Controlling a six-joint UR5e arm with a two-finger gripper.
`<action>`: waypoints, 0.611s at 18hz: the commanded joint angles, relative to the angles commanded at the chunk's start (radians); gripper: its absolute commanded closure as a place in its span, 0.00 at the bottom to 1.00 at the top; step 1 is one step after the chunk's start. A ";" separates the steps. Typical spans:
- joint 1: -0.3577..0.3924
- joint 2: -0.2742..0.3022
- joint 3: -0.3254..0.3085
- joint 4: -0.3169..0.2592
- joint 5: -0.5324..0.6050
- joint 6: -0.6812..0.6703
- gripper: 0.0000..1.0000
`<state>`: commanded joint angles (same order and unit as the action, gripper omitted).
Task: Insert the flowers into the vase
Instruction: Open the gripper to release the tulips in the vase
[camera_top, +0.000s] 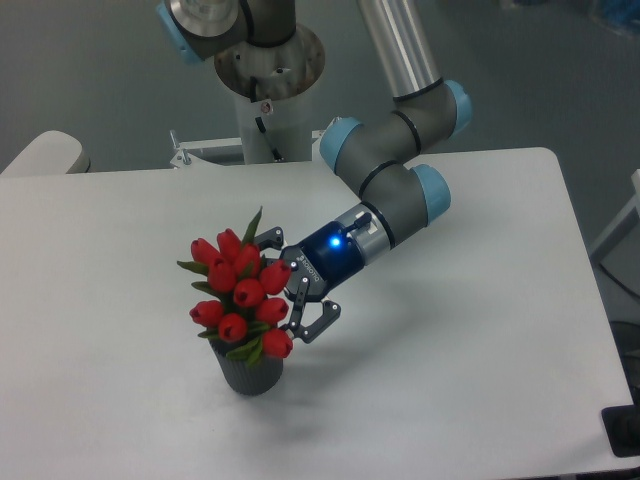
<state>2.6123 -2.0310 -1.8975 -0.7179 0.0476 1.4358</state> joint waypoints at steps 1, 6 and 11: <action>0.003 0.000 -0.003 0.000 0.000 0.002 0.00; 0.022 0.005 -0.034 0.005 0.003 0.054 0.00; 0.022 0.005 -0.045 0.005 0.011 0.074 0.00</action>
<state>2.6338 -2.0264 -1.9420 -0.7133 0.0582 1.5094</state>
